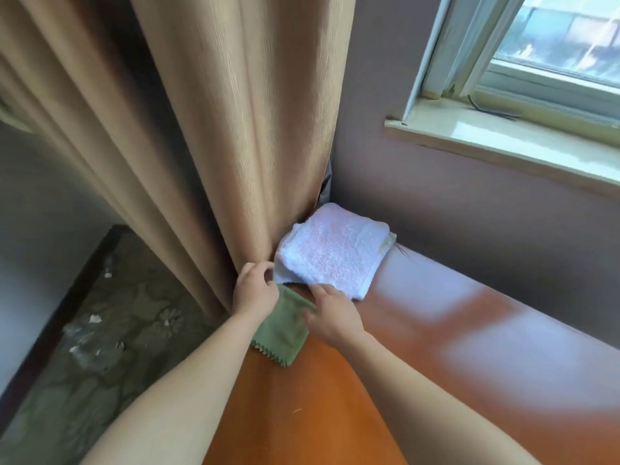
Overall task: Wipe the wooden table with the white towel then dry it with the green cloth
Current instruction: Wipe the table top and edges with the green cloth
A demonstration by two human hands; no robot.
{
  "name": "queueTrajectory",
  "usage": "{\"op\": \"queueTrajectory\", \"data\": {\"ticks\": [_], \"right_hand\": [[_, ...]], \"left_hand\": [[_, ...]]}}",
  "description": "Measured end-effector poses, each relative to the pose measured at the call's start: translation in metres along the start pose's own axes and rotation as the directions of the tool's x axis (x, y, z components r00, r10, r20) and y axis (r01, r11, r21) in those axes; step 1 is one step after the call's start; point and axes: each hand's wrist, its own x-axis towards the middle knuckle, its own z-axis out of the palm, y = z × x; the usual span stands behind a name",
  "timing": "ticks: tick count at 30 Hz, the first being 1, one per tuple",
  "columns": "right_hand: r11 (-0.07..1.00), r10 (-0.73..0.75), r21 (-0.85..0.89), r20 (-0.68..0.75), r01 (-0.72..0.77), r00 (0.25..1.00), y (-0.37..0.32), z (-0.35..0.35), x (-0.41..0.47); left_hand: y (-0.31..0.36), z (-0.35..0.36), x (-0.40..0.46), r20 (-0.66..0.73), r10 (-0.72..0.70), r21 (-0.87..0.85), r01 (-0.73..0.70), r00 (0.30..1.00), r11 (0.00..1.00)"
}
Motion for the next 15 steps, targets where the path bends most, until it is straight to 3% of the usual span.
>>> {"op": "queueTrajectory", "data": {"ticks": [4, 8, 10, 13, 15], "right_hand": [[0.992, -0.118, -0.042, -0.056, 0.115, 0.991, -0.022, 0.033, -0.022], [0.987, -0.141, -0.086, -0.107, 0.132, 0.984, -0.040, 0.066, -0.022], [0.989, -0.109, -0.108, -0.096, 0.099, 0.989, -0.047, 0.080, -0.010], [0.995, 0.058, -0.077, -0.091, -0.065, 0.994, -0.051, 0.101, 0.016], [0.986, 0.117, -0.107, -0.126, -0.131, 0.985, -0.053, 0.123, 0.017]], "left_hand": [[-0.043, -0.019, -0.030, 0.064, 0.070, 0.089, -0.076, 0.995, 0.993], [-0.091, -0.037, -0.046, 0.016, -0.088, 0.056, 0.087, 0.996, 0.995], [-0.124, -0.047, -0.050, 0.097, -0.215, 0.080, 0.208, 0.972, 0.975], [-0.170, -0.061, -0.047, 0.315, -0.340, 0.170, 0.300, 0.886, 0.939], [-0.193, -0.065, -0.051, 0.428, -0.397, 0.106, 0.391, 0.812, 0.914]]}}
